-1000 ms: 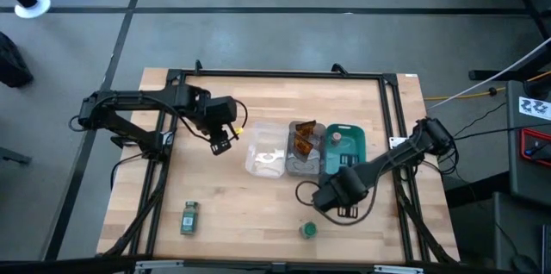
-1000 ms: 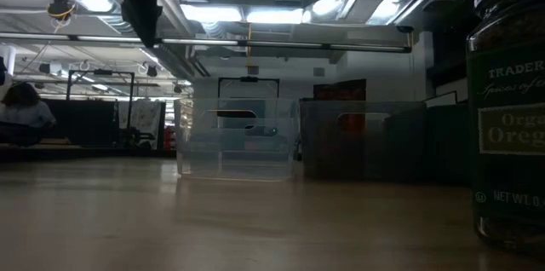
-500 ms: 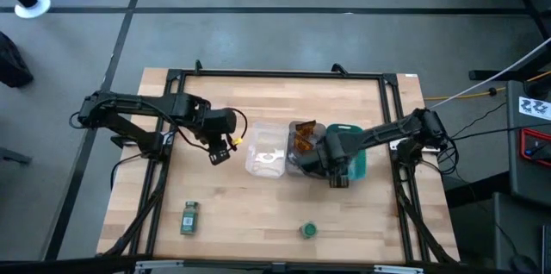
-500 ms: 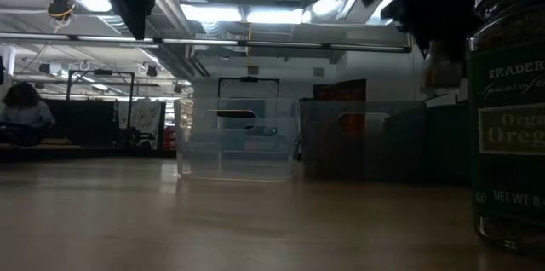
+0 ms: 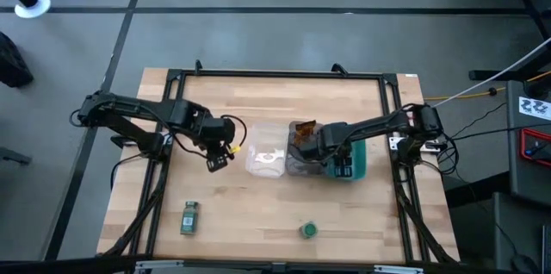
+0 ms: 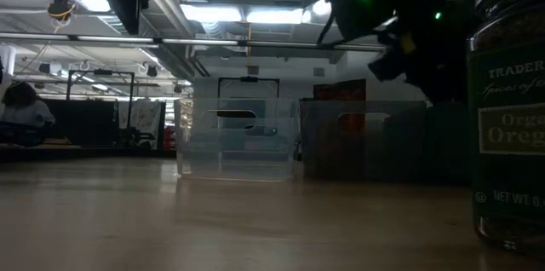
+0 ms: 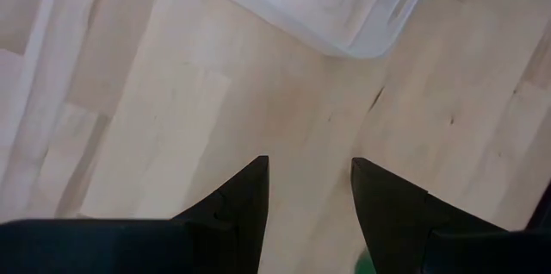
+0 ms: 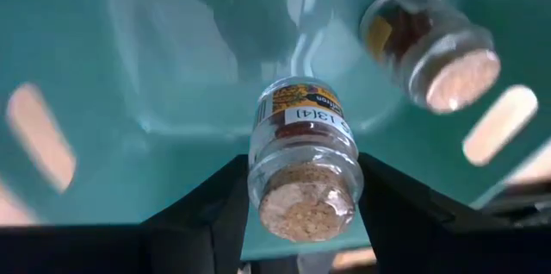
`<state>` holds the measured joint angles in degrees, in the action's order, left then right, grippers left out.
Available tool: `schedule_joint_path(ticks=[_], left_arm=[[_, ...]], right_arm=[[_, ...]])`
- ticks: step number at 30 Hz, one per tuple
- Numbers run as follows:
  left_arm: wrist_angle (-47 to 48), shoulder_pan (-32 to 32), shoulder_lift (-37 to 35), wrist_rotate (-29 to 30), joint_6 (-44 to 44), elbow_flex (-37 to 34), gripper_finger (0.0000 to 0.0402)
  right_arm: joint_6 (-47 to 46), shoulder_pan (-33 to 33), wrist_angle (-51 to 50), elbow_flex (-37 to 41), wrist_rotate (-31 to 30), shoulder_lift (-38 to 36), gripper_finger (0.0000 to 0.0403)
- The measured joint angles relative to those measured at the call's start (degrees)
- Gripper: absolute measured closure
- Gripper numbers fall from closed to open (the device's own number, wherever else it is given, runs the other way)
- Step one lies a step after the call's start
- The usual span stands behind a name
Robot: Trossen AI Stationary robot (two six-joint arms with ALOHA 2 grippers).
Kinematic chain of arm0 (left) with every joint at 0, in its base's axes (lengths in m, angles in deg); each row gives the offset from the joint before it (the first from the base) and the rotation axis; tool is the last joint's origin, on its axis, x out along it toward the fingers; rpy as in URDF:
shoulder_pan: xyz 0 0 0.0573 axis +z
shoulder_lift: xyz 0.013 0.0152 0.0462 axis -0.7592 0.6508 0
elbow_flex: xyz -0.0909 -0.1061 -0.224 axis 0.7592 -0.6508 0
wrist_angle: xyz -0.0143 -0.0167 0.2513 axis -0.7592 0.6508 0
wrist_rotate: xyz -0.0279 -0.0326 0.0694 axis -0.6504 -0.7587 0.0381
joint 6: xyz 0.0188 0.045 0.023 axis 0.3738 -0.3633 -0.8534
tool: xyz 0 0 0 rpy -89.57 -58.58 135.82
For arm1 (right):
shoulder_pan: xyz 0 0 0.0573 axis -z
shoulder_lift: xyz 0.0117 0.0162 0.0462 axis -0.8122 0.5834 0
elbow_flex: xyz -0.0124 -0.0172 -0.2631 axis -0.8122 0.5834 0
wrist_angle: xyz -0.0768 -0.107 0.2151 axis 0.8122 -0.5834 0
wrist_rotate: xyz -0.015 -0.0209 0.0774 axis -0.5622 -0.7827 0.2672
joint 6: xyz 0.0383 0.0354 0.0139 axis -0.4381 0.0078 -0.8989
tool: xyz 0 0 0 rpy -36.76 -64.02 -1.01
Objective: Sort spices by type
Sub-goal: Put the brown seasoning bottle into the green bin, then put the left green seasoning bottle into the transparent bin
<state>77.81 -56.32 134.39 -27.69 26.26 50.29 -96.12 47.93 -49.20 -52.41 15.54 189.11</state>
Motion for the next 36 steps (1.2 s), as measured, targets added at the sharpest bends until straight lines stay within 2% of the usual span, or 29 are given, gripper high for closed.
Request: schedule_joint_path(ticks=[5, 24, 36], left_arm=[[-0.2, -0.3, 0.0, 0.0, 0.0, 0.0, 0.0251], [-0.3, -0.3, 0.0, 0.1, 0.0, 0.0, 0.0251], [0.0, -0.3, 0.0, 0.0, 0.1, 0.0, 0.0251]], right_arm=[[0.9, 1.3, 3.2, 2.1, 1.1, 0.0, 0.0211], [1.2, 1.2, 7.5, 2.2, 3.2, 0.0, 0.0206], [1.2, 1.2, 7.2, 2.2, 3.3, 0.0, 0.0127]])
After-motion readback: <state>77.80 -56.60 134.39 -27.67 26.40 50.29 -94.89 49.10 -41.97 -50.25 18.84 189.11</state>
